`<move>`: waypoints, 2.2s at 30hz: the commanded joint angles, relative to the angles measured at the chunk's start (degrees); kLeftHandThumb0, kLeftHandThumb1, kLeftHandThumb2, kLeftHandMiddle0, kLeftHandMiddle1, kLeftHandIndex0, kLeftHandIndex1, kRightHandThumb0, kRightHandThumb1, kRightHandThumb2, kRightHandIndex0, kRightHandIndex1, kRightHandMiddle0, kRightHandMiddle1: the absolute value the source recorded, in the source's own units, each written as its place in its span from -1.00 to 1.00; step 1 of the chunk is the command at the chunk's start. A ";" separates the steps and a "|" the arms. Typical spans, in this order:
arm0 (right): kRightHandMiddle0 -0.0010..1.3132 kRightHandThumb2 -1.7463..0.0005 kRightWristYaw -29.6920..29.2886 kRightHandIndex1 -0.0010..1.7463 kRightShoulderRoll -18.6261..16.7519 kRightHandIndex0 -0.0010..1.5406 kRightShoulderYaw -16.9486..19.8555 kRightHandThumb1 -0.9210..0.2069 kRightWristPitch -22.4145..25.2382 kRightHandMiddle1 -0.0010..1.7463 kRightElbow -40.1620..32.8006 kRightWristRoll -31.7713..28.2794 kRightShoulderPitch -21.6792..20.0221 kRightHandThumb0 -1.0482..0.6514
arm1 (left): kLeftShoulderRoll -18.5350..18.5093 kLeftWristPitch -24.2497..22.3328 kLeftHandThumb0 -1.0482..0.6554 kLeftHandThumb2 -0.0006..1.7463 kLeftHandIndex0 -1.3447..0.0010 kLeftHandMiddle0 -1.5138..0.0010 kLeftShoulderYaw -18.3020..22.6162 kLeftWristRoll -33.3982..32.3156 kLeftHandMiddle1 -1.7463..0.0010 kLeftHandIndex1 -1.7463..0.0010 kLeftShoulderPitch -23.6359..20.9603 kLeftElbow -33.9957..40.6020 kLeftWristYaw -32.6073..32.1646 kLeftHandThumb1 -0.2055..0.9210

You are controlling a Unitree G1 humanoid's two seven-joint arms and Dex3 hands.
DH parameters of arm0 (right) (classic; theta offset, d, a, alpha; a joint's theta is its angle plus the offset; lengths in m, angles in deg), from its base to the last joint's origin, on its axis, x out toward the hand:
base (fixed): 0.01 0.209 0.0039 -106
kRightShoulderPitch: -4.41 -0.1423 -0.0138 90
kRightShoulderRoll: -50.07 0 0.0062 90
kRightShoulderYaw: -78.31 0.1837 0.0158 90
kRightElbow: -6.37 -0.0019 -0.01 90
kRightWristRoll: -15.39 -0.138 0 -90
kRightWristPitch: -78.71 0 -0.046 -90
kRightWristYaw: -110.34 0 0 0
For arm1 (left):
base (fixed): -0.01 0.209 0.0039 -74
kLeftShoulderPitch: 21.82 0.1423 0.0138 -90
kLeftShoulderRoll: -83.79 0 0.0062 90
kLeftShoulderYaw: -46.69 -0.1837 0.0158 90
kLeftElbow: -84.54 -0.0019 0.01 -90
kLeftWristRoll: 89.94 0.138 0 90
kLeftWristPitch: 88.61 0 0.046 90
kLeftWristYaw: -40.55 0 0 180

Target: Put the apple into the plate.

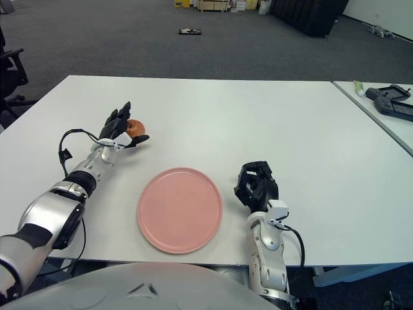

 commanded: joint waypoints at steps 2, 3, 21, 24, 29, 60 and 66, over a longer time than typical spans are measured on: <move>-0.44 -0.04 -0.51 1.00 -0.70 -0.03 0.72 -0.51 1.82 1.00 0.26 -0.79 0.44 -0.23 | -1.06 -1.18 -0.87 -0.55 1.00 1.00 -0.11 -0.62 1.00 0.98 -0.60 -0.74 0.79 0.76; -0.44 -0.04 -0.53 1.00 -0.74 -0.04 0.76 -0.51 1.89 1.00 0.21 -0.88 0.44 -0.23 | -1.06 -1.31 -0.86 -0.51 1.00 1.00 -0.15 -0.69 1.00 0.97 -0.62 -0.74 0.83 0.72; -0.45 -0.03 -1.26 1.00 -0.62 -0.07 1.06 -0.52 3.28 1.00 -0.64 -0.74 0.42 -0.22 | -1.64 -2.18 -0.82 -0.37 1.00 0.92 -1.55 -0.50 0.95 0.54 -1.31 -1.66 2.61 0.63; -0.45 -0.03 -1.32 1.00 -0.64 -0.06 1.05 -0.52 3.04 1.00 -0.71 -0.52 0.50 -0.22 | -1.59 -2.27 -0.81 -0.36 1.00 0.90 -2.73 0.46 0.94 0.47 -2.07 -2.12 3.11 0.63; -0.45 -0.03 -1.57 1.00 -0.87 -0.06 1.10 -0.52 3.07 1.00 -1.01 -0.51 0.61 -0.22 | -1.82 -2.29 -0.79 -0.35 1.00 0.89 -5.44 2.64 0.90 0.38 -3.54 -2.68 3.55 0.61; -0.47 -0.01 -1.91 1.00 -0.72 -0.10 0.54 -0.55 2.79 1.00 -2.14 0.29 1.96 -0.22 | -1.99 2.58 -0.74 -0.30 1.00 1.00 -14.02 9.70 0.72 0.55 -11.20 -4.82 0.79 0.53; -0.47 -0.01 -1.99 1.00 -0.98 -0.12 0.54 -0.55 2.44 1.00 -2.18 0.15 2.18 -0.22 | -1.54 3.04 -0.75 -0.30 1.00 1.00 -13.72 9.03 0.68 0.61 -12.33 -4.49 0.94 0.53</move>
